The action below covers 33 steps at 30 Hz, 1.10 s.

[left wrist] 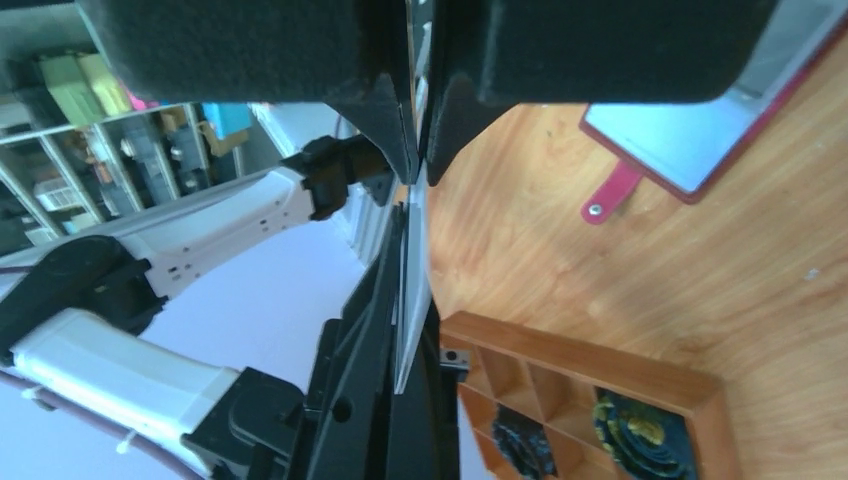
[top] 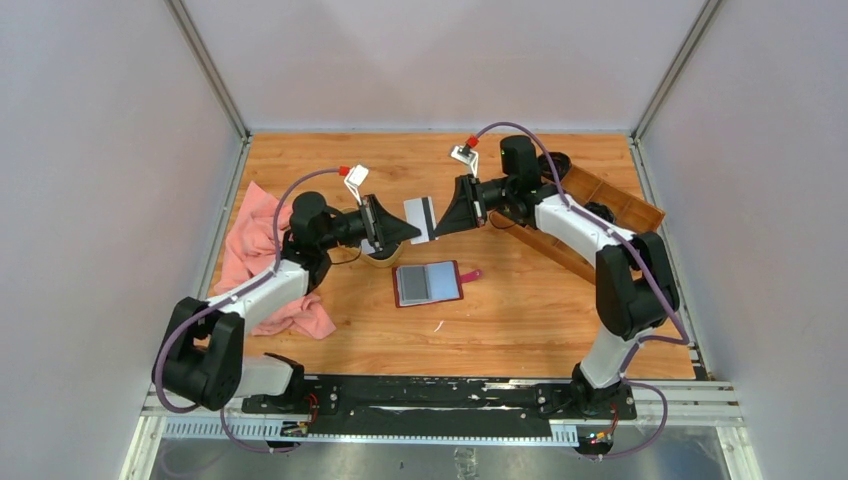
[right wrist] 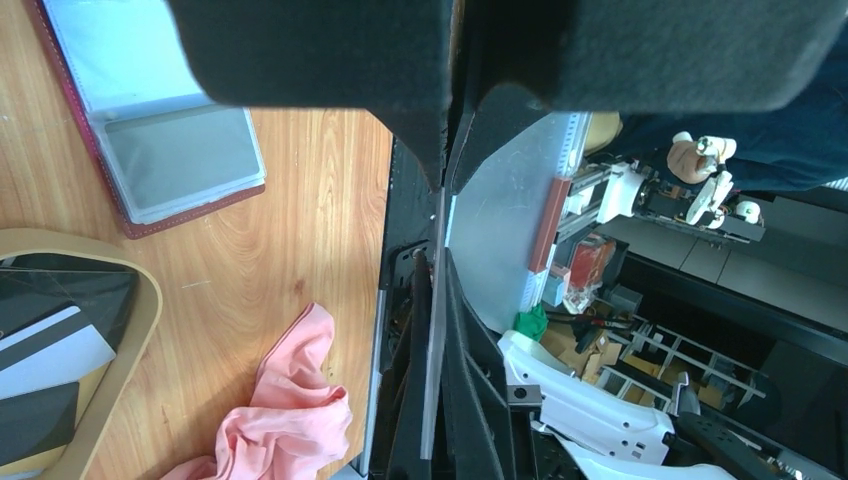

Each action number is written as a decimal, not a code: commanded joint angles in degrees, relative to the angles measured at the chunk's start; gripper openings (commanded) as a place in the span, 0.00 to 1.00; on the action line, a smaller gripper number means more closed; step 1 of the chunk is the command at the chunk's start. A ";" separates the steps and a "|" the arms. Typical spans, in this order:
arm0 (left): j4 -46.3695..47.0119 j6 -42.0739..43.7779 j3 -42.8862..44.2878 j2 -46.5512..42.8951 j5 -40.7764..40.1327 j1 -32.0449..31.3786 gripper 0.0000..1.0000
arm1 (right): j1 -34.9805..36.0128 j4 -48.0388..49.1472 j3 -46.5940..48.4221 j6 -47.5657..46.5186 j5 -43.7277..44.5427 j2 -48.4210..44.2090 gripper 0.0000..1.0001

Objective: Put the credit cards into the card holder
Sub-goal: Insert the credit card into the card holder.

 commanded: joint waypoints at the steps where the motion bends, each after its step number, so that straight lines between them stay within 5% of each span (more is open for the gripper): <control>1: 25.17 -13.10 -5.22 3.69 0.50 -0.42 0.00 | -0.05 -0.54 -1.40 -1.84 -1.84 -2.03 0.00; 5: 52.82 -28.59 -8.63 13.02 0.74 -0.42 0.00 | 0.34 -1.04 -1.89 -2.82 -1.70 -2.98 0.04; 10: 53.50 -27.11 -10.64 14.55 0.72 -0.77 0.00 | -1.18 -5.21 -0.50 -6.64 -0.07 -5.23 0.46; 12: 53.48 -26.67 -11.19 13.84 0.40 -0.77 0.00 | -3.12 -8.65 1.08 -8.64 2.36 -5.73 0.52; 18: 53.32 -25.26 -11.67 12.39 -2.70 -2.25 0.00 | -5.84 -12.58 5.76 -5.59 8.73 -3.96 0.55; 26: 52.07 -23.26 -11.63 11.39 -6.97 -4.26 0.00 | -3.76 -3.66 8.31 7.47 8.89 -1.92 0.55; 33: 48.92 -20.93 -11.76 10.93 -8.31 -4.77 0.00 | -1.30 -1.51 7.80 9.73 9.30 -2.09 0.53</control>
